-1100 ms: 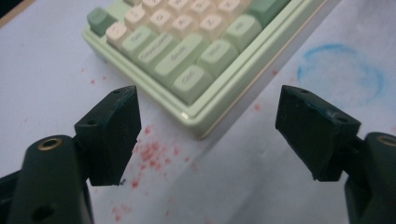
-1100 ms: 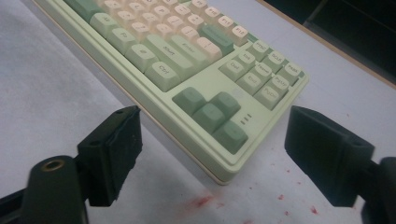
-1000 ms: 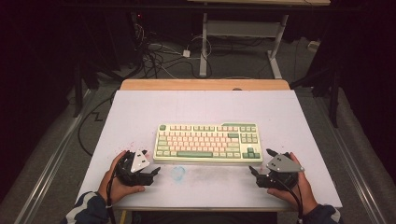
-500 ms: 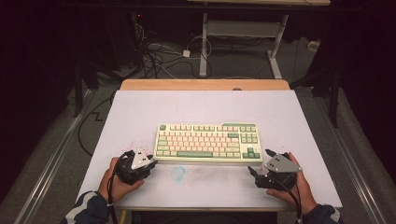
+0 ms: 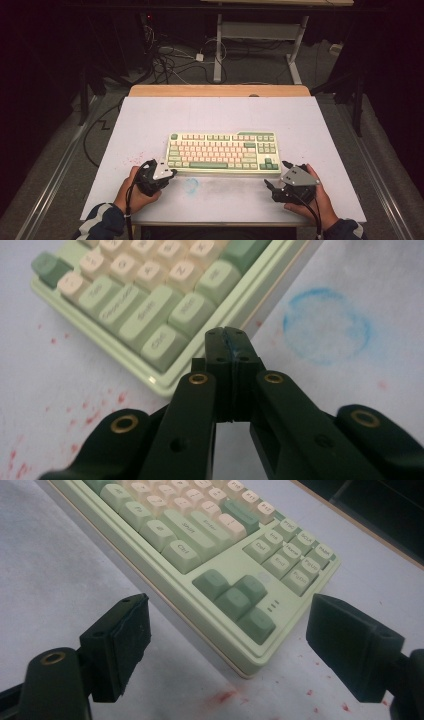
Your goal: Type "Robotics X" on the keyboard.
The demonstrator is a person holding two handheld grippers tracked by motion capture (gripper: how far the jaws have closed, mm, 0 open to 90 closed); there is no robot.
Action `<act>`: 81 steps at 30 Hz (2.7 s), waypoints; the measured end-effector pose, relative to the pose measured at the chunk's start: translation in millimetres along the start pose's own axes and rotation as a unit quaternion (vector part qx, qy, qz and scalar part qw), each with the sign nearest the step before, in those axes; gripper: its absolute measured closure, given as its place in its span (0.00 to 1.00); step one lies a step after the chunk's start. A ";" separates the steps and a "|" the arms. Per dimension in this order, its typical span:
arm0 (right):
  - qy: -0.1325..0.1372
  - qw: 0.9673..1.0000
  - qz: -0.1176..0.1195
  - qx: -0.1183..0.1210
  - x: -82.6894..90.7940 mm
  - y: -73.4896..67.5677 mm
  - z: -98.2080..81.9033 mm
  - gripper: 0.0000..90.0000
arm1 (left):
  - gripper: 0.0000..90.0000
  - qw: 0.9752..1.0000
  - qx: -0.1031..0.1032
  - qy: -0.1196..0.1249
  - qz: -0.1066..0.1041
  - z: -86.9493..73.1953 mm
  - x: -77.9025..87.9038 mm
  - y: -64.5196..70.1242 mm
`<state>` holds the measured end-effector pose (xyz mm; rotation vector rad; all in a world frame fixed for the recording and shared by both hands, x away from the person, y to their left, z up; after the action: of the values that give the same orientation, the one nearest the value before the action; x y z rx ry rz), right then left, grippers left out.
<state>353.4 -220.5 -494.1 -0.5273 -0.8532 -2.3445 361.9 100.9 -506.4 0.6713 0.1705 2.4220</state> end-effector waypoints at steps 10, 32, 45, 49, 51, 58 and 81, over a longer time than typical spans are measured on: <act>-0.006 1.000 0.005 0.007 -3.0 -2.6 -0.7 0.21 | 0.97 1.000 -0.011 0.018 -0.016 23.3 -18.7 15.2; -0.014 1.000 0.009 0.014 -3.9 -4.2 -2.7 0.22 | 0.96 0.999 -0.037 -0.007 -0.031 27.4 -58.9 38.3; -0.017 1.000 0.010 0.017 -4.5 -4.9 -3.3 0.22 | 0.95 0.998 -0.044 -0.008 -0.035 26.5 -59.4 42.8; -0.019 0.999 0.012 0.022 -4.8 -5.9 -3.9 0.22 | 0.95 0.998 -0.046 -0.008 -0.036 26.9 -61.3 44.6; -0.020 0.999 0.011 0.023 -4.7 -6.1 -3.9 0.22 | 0.95 0.998 -0.048 -0.010 -0.037 26.9 -63.0 46.4; -0.020 0.999 0.011 0.024 -4.7 -5.7 -4.3 0.23 | 0.95 0.998 -0.054 -0.011 -0.038 27.5 -68.0 51.4; -0.022 0.999 0.012 0.026 -4.8 -6.6 -4.4 0.23 | 0.92 0.998 -0.051 0.000 -0.048 35.1 -59.6 52.7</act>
<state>352.1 -217.5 -502.8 -0.5662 -0.9209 -2.2897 392.5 21.9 -487.1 0.6040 0.0771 2.3205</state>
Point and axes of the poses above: each handheld gripper's, and its own axes: x roughly backward along the jaws, z roughly out of its top, y roughly to its right, the point moved 6 cm from there along -x, roughly forward along the jaws, and after that the axes turned 8 degrees about x, right-handed, at the moved point
